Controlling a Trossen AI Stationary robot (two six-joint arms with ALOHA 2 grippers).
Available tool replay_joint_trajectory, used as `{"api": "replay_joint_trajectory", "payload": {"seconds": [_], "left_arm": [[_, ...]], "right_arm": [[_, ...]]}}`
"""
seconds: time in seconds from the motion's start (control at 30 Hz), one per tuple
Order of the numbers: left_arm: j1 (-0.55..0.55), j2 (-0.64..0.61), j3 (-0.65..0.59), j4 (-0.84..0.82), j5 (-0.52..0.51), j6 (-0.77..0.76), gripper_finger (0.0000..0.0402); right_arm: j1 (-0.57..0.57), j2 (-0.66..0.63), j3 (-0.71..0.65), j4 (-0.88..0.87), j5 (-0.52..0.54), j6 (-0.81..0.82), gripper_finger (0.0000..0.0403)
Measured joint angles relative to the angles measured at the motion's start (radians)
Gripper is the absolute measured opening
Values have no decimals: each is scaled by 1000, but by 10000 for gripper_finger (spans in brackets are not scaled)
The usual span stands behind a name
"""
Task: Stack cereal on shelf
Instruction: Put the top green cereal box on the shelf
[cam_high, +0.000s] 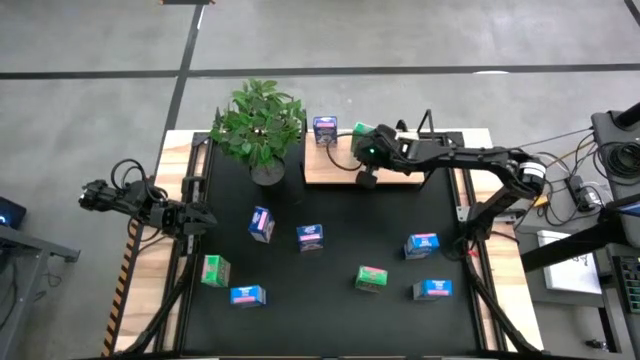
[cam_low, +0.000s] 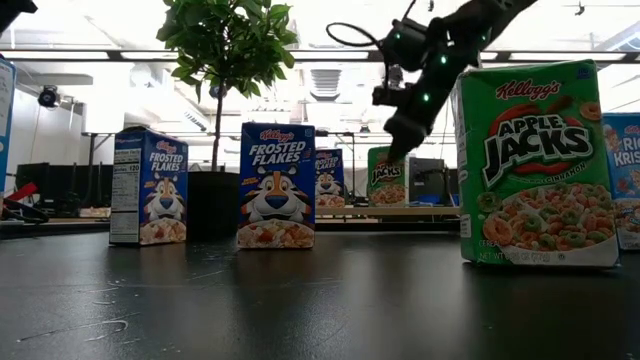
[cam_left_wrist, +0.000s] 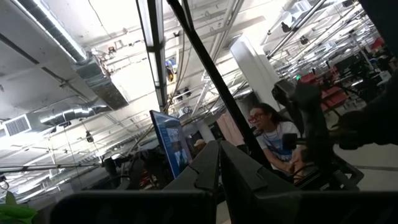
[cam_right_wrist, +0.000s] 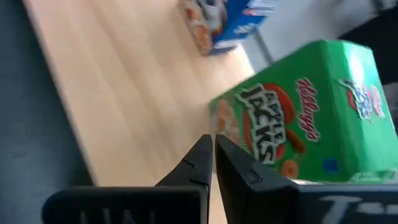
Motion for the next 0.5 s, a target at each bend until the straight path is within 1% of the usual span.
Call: {"api": "replay_joint_trajectory", "payload": {"seconds": [0.13,0.3,0.5], "left_arm": [[0,0,0,0,0,0,0],[0,0,0,0,0,0,0],[0,0,0,0,0,0,0]], "right_arm": [[-15,2,-50,66,50,-22,9],[-60,2,-71,81,52,-33,9],[-97,2,-66,86,51,-62,9]]}}
